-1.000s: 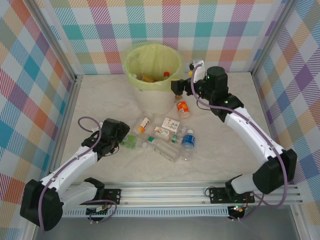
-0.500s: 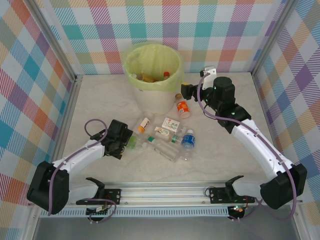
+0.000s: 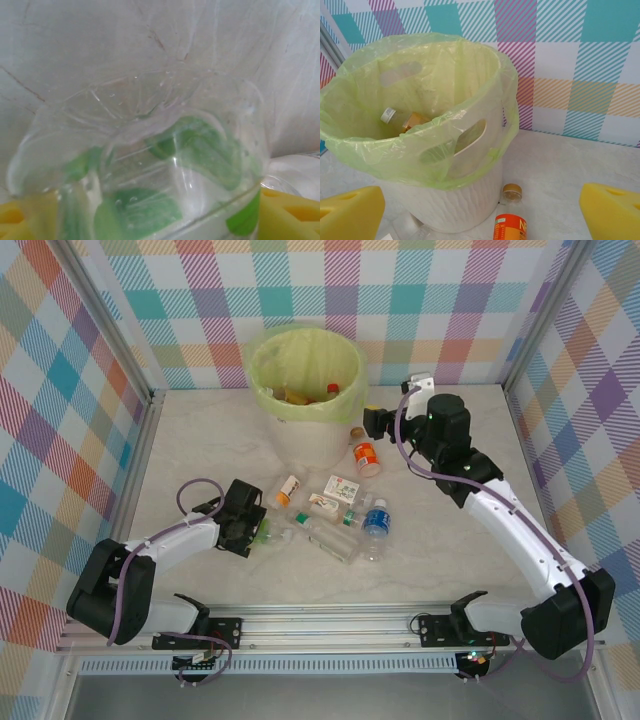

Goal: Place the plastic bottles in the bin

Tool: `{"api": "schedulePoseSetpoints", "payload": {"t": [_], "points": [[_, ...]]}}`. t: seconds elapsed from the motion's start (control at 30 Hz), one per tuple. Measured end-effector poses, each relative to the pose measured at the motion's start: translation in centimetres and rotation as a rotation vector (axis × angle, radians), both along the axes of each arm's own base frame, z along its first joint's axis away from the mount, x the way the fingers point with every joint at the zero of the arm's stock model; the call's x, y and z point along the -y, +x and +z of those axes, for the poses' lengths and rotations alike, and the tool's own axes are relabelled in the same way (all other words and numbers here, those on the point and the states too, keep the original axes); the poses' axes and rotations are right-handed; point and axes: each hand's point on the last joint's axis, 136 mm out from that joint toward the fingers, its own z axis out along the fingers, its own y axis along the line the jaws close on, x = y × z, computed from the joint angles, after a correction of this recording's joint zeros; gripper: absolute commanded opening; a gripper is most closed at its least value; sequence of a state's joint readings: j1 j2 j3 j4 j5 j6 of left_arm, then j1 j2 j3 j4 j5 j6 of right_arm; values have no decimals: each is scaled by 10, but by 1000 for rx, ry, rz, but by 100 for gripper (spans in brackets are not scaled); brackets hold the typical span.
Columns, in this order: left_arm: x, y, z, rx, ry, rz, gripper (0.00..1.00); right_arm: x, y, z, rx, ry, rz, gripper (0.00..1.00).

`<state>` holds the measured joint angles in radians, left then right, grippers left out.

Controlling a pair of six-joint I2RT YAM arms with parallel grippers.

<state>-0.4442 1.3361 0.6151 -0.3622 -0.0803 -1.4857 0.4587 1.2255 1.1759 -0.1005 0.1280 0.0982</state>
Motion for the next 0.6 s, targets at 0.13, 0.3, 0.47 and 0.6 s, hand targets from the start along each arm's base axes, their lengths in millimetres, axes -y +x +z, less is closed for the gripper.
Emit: {"api": "schedulePoseSetpoints", "payload": {"t": [0.13, 0.3, 0.47, 0.6], "points": [[-3, -4, -3, -2, 2, 23, 65, 7, -5, 3, 7, 0, -22, 100], [-4, -4, 0, 32, -2, 22, 58, 12, -6, -5, -24, 2, -53, 100], [-4, -3, 2, 86, 5, -38, 56, 18, -7, -31, -94, 6, -90, 100], [-5, 3, 6, 158, 37, -115, 51, 25, -9, -49, -132, -5, -129, 100]]}}
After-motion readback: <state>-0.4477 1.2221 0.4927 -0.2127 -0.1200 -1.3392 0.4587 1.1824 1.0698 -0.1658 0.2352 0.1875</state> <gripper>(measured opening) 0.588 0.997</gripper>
